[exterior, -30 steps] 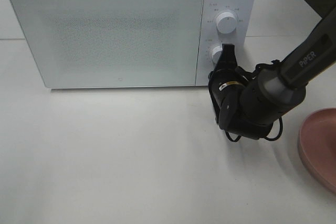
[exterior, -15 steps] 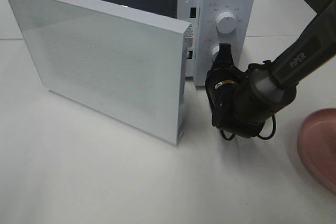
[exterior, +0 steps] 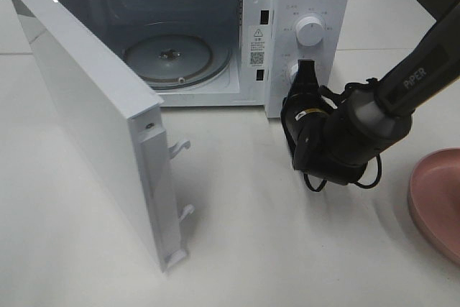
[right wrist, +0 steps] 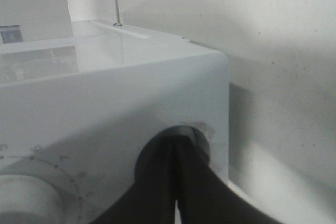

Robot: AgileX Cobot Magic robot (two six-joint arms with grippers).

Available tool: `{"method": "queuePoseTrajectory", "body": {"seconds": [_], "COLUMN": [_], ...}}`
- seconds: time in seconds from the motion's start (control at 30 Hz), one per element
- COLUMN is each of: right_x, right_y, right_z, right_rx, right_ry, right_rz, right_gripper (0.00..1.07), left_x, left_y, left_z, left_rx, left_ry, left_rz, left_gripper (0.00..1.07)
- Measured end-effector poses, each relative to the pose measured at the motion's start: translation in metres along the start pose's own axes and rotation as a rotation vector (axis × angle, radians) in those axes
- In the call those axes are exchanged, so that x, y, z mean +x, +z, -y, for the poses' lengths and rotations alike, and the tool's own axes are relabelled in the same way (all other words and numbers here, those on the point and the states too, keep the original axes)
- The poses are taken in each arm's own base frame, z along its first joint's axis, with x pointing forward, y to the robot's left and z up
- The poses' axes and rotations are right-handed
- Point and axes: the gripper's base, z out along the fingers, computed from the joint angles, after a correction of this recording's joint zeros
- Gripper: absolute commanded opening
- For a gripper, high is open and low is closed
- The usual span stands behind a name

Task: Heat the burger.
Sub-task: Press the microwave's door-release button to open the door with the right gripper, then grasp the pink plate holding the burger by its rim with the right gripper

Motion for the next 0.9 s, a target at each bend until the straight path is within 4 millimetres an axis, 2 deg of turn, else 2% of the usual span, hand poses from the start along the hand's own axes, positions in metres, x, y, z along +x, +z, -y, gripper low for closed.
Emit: {"method": "queuePoseTrajectory", "body": {"seconds": [0.27, 0.6, 0.87, 0.9], "right_x": [-0.006, -0.011, -0.018, -0.019], "right_y": [-0.008, -0.031, -0.057, -0.064], "right_z": [-0.005, -0.008, -0.015, -0.019], "right_rx": [0.025, 0.120, 0.189, 0.206], "right_ry": [-0.019, -0.138, -0.326, -0.410], "right_rz": [-0.031, -0.103, -0.182, -0.220], "right_gripper": [0.00, 0.00, 0.00, 0.00], "left_x": [0.000, 0.000, 0.000, 0.000], "left_y": [0.000, 0.000, 0.000, 0.000], "left_z": [0.000, 0.000, 0.000, 0.000], "left_rx": [0.000, 0.000, 0.000, 0.000], "left_ry": [0.000, 0.000, 0.000, 0.000], "left_rz": [0.000, 0.000, 0.000, 0.000], "left_gripper": [1.00, 1.00, 1.00, 1.00]}}
